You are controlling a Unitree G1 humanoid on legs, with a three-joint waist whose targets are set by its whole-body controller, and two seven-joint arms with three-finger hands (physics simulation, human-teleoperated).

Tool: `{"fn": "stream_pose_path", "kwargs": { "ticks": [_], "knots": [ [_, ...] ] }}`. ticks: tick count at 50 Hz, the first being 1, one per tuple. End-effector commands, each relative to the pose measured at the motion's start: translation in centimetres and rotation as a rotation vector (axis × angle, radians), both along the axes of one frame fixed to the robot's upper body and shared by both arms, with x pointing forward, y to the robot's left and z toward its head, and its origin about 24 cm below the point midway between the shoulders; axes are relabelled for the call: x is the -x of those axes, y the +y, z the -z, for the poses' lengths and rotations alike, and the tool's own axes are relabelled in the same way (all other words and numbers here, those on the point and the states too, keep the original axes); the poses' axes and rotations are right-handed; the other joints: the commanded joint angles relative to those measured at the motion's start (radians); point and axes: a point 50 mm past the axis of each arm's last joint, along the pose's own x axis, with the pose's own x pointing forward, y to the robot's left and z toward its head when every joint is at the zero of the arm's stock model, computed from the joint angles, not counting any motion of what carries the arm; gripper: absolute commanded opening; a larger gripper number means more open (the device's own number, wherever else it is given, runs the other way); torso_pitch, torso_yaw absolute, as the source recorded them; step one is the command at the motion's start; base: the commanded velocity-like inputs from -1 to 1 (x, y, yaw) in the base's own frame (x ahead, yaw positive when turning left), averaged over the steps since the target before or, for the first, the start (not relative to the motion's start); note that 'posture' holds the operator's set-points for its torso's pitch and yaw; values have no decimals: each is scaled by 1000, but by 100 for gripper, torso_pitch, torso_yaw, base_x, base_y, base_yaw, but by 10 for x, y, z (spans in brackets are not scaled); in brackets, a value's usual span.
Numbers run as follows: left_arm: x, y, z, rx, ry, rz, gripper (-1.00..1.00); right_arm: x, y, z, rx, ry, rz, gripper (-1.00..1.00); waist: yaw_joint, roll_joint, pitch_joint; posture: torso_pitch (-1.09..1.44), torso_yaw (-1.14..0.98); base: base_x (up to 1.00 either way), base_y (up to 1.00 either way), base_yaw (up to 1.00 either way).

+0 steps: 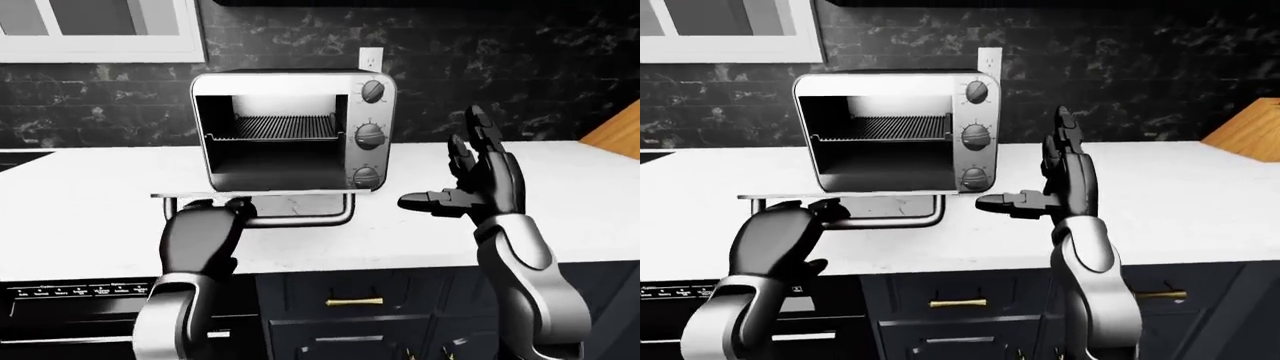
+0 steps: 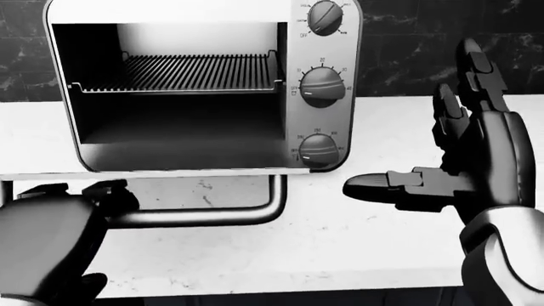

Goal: Open the toaster oven door.

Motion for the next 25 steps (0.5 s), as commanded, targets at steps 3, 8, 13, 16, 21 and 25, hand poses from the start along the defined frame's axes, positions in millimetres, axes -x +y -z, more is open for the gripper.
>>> {"fn": "stream_pose_path", "kwargs": {
  "ticks": [3, 8, 13, 16, 21, 25],
  "knots": [
    [10, -1, -17, 3, -92, 0, 33, 2, 0, -15, 9, -82, 3, 100, 3, 0, -2, -53, 0, 0, 0, 0],
    [17, -2, -19, 5, -90, 6, 40, 3, 0, -16, 9, -83, 3, 100, 5, -5, -1, -53, 0, 0, 0, 0],
    [21, -2, -18, 4, -84, 7, 44, 3, 0, -15, 8, -82, 2, 100, 6, -8, 0, -53, 0, 0, 0, 0],
    [25, -3, -17, 4, -76, 13, 46, 3, 0, -15, 8, -83, 3, 100, 5, -9, 0, -53, 0, 0, 0, 0],
    [33, -5, -12, 16, -47, 28, 50, 2, -1, -14, 7, -82, 3, 100, 4, -7, 0, -53, 0, 0, 0, 0],
    [40, -7, -12, 21, -36, 38, 48, 2, -1, -14, 7, -81, 4, 100, 1, -4, 0, -53, 0, 0, 0, 0]
  ]
}}
